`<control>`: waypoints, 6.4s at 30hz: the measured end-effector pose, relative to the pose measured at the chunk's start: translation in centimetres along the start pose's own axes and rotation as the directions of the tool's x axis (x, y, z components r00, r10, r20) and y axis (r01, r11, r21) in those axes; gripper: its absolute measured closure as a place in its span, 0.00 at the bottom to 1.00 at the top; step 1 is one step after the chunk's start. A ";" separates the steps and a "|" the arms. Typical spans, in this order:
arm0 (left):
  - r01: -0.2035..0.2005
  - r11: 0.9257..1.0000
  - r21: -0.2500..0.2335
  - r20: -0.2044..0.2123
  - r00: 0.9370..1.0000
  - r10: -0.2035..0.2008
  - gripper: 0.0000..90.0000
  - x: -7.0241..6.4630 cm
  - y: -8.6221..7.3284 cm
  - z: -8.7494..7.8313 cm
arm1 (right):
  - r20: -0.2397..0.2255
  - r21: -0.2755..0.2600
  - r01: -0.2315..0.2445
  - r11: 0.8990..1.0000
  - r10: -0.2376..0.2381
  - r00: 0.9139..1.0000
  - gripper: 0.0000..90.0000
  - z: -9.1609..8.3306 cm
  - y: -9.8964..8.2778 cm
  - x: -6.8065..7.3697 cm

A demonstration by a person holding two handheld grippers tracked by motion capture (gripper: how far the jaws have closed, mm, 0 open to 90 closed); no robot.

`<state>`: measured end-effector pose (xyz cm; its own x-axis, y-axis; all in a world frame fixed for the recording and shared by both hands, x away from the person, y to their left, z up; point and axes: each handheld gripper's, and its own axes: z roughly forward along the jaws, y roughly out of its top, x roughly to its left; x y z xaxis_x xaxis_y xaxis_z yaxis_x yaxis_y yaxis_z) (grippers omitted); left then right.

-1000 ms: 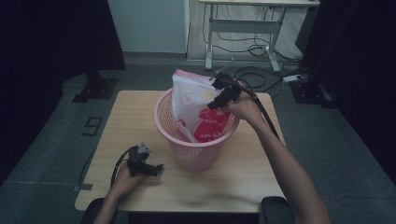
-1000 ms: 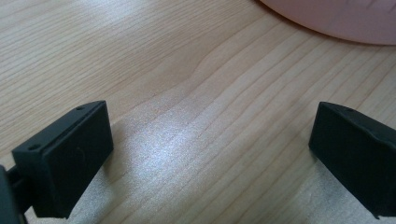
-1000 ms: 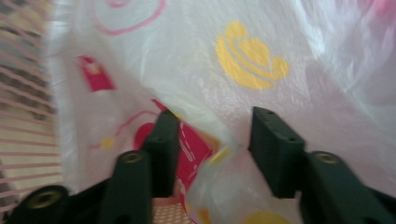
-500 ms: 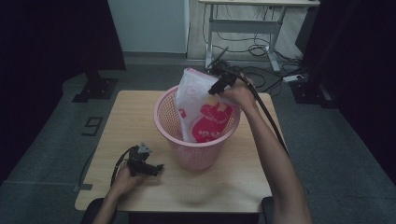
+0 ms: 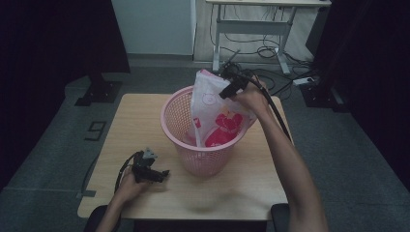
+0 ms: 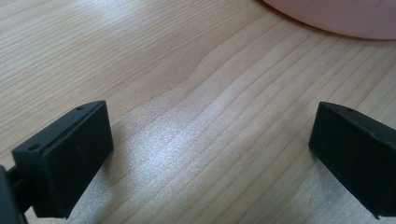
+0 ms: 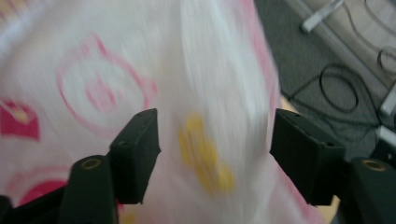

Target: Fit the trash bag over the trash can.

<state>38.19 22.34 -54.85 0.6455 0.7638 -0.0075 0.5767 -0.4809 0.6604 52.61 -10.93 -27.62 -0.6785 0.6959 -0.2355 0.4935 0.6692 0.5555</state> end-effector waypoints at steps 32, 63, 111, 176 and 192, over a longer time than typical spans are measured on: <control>-0.002 1.000 -0.001 0.003 1.000 0.002 0.00 0.0 0.0 0.1 | -0.096 0.019 -0.024 1.000 0.025 0.995 0.32 -3.2 -5.0 -1.5; -0.011 1.000 -0.001 0.008 1.000 0.011 0.00 0.0 0.1 0.1 | -0.160 0.092 -0.062 0.994 0.076 0.984 0.43 0.1 -5.6 -3.6; -0.074 0.997 0.010 0.179 0.981 0.071 0.00 2.5 5.4 -9.5 | -0.159 -0.130 -0.109 0.986 0.087 0.983 0.24 -7.9 -11.6 1.6; -0.372 0.914 -0.164 0.364 0.838 0.407 0.51 -5.9 21.4 -16.6 | -0.429 -0.201 0.039 0.979 -0.124 0.895 0.98 -5.8 -4.2 7.7; -0.343 0.929 -0.138 0.370 0.853 0.369 0.82 -5.4 21.3 -15.4 | -0.491 -0.237 0.127 0.963 -0.231 0.840 0.56 -7.8 -5.1 9.6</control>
<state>39.27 14.60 -29.18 0.9485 0.3142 -0.0402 0.2455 -0.6489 0.7202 39.37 -9.70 -26.51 -0.9512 0.3015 0.0654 0.2604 0.6711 0.6941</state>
